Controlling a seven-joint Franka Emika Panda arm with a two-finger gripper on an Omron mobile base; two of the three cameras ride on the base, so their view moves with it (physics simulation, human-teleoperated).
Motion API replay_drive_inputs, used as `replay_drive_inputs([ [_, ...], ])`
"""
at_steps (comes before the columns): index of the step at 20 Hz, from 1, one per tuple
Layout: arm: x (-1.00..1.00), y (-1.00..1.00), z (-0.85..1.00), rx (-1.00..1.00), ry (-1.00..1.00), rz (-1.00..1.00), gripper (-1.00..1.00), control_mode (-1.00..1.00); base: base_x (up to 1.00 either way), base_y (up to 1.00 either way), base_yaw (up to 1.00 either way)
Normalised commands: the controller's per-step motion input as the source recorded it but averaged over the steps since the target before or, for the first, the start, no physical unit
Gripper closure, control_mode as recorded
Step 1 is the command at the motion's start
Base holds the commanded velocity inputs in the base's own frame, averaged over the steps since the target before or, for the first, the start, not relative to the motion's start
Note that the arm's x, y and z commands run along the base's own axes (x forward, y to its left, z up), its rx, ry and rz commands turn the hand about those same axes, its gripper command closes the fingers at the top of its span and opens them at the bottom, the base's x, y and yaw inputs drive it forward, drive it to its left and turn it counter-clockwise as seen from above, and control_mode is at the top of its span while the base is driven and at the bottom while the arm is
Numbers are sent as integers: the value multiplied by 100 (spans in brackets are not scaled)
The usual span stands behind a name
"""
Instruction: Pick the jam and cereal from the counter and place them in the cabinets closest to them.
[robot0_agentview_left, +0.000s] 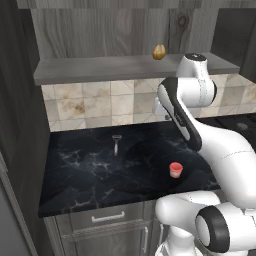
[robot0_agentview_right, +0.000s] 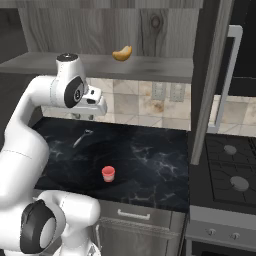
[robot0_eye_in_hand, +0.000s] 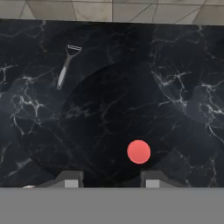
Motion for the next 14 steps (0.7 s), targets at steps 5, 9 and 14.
replay_drive_inputs([
  [5,-1,-10,-6,0,1,0,-100,-100,0,0,0],
  [9,-4,-13,-8,0,2,0,-100,-100,0,0,0],
  [14,-1,-2,0,0,0,0,-100,-100,0,0,0],
])
